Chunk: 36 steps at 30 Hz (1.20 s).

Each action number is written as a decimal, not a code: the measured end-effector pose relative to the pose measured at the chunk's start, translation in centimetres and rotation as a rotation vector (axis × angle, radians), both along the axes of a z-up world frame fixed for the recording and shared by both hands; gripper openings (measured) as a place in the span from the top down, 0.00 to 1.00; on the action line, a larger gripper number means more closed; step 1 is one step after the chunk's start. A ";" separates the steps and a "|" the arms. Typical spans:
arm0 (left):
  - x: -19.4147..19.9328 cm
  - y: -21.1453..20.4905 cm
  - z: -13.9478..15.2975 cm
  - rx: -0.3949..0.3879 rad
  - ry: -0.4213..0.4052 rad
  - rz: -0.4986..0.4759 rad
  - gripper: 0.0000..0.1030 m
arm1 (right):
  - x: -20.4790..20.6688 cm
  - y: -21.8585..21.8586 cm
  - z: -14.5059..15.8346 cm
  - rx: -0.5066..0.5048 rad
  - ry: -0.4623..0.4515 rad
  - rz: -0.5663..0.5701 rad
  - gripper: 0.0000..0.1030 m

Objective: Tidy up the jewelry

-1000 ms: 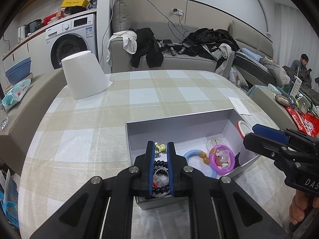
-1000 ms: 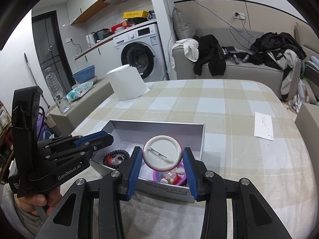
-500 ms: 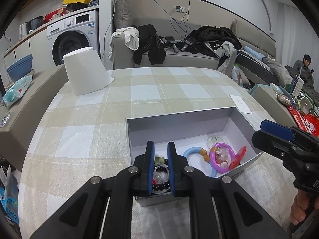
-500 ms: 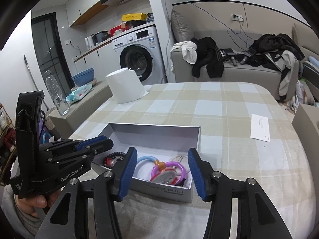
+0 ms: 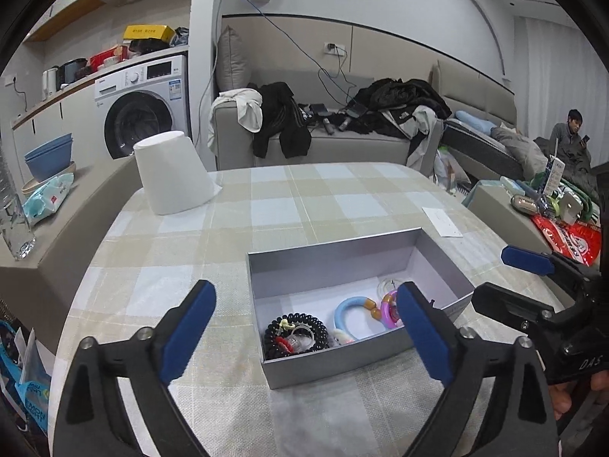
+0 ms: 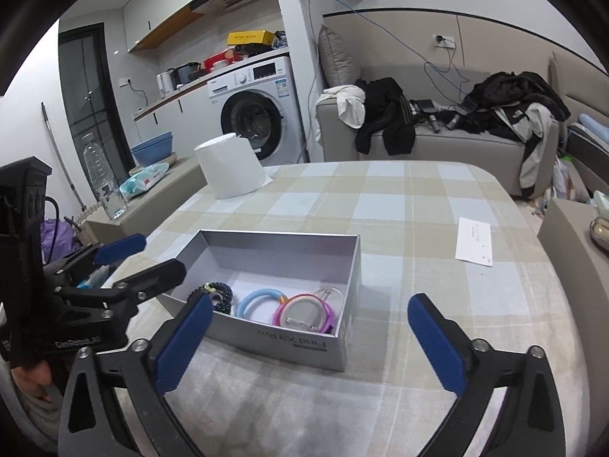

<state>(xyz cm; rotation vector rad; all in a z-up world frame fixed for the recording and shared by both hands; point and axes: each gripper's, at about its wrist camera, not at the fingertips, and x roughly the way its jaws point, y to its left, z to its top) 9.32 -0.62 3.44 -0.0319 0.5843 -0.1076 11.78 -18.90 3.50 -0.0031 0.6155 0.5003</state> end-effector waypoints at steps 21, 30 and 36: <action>-1.5 0.7 -1.9 0.015 -0.068 0.031 0.01 | -2.2 -0.7 -0.9 0.028 -0.142 0.049 0.00; -2.0 0.7 -2.0 0.009 -0.097 0.023 0.01 | -3.4 -0.8 -0.8 0.042 -0.218 0.049 0.00; -2.3 0.5 -1.9 0.006 -0.111 0.019 0.01 | -3.4 -1.0 -0.8 0.048 -0.217 0.049 0.00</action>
